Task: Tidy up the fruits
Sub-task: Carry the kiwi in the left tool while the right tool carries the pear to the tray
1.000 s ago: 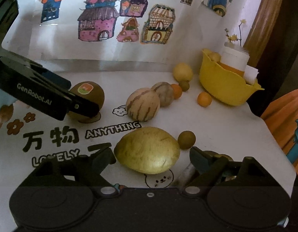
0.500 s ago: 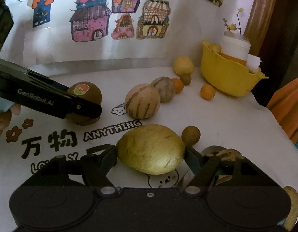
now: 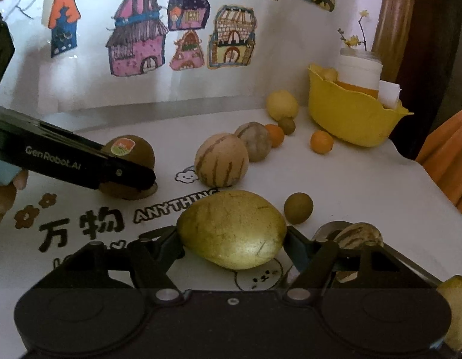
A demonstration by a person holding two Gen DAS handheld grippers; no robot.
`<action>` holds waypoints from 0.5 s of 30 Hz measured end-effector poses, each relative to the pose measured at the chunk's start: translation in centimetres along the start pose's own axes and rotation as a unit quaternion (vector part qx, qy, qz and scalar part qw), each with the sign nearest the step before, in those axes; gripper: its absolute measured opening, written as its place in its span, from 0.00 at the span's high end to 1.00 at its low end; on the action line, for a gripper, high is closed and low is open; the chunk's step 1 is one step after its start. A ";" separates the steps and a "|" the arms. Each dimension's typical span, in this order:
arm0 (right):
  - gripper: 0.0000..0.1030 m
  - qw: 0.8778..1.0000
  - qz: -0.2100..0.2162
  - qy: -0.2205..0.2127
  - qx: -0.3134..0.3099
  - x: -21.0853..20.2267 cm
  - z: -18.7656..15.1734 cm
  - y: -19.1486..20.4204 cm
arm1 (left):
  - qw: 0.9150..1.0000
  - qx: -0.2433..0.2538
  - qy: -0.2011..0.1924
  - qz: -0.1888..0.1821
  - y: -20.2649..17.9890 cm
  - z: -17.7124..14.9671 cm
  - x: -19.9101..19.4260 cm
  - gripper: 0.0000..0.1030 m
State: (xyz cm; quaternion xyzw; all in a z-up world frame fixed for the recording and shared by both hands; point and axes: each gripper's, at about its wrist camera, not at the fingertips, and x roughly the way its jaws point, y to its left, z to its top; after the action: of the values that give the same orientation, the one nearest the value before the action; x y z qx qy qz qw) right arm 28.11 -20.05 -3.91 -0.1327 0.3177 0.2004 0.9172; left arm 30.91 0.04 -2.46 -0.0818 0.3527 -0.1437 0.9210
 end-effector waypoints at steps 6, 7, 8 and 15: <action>0.28 0.999 0.004 -0.030 0.012 -3.0 0.1 -0.1 | 1.000 0.007 -0.007 -0.010 -1.2 0.2 -1.2 0.38; 0.28 0.999 0.003 -0.033 0.014 -3.5 0.1 -0.2 | 1.000 0.008 -0.009 -0.012 -1.4 0.3 -1.4 0.38; 0.28 0.999 0.001 -0.037 0.015 -4.1 0.1 -0.5 | 1.000 0.009 -0.010 -0.014 -1.7 0.4 -1.6 0.38; 0.28 0.998 -0.025 -0.037 0.036 -7.8 -1.3 -3.2 | 0.999 0.016 -0.017 -0.033 -4.2 0.7 -2.3 0.38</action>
State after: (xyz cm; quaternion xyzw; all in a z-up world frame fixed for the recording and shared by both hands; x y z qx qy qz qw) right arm 23.22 -25.58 0.43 -0.1006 0.2872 0.1703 0.9372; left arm 28.93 -3.15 0.54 -0.0812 0.3318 -0.1777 0.9229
